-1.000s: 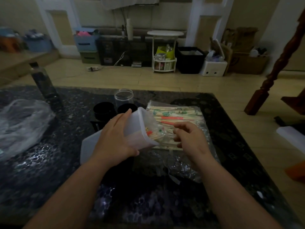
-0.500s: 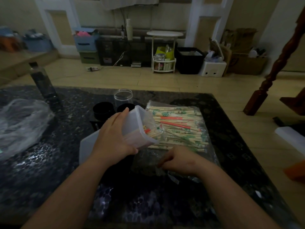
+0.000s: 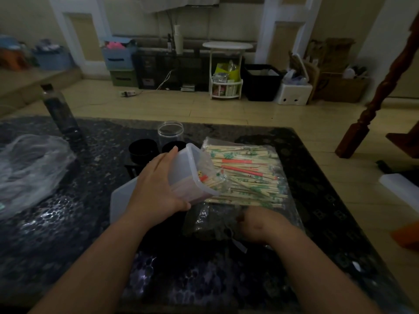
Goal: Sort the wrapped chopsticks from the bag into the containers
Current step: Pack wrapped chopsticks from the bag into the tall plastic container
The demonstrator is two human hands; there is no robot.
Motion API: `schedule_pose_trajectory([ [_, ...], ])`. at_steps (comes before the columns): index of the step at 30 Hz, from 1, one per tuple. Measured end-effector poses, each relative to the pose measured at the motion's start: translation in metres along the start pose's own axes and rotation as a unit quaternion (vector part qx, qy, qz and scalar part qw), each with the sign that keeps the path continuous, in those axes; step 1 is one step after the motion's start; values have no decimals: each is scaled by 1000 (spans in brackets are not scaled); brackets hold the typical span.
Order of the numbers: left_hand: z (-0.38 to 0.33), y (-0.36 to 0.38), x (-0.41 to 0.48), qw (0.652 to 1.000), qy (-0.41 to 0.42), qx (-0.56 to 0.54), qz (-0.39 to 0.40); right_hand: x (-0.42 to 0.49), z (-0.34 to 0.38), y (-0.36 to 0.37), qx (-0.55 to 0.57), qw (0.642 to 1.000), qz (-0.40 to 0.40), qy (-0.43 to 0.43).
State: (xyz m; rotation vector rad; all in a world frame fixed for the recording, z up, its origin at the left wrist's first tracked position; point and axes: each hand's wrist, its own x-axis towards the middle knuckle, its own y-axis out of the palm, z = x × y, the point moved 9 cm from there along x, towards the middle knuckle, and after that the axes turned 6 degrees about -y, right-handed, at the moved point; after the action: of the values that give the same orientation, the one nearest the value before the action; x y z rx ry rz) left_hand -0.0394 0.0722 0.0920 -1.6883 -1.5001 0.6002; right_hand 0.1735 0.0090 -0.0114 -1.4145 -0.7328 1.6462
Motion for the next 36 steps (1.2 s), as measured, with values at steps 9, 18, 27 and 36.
schedule_pose_trajectory([
  [9, 1, 1, 1, 1000, -2, 4, 0, 18, -13, 12, 117, 990, -69, 33],
  [18, 3, -2, 0, 1000, -5, -7, -17, 31, -23, 12, 23, 988, -156, -3],
  [27, 1, -8, -2, 999, 2, -18, -28, 30, -28, 6, -42, 988, -144, 41],
  [36, 1, -7, -2, 1000, -1, -14, -22, 27, -16, -7, -47, 968, -246, 2],
])
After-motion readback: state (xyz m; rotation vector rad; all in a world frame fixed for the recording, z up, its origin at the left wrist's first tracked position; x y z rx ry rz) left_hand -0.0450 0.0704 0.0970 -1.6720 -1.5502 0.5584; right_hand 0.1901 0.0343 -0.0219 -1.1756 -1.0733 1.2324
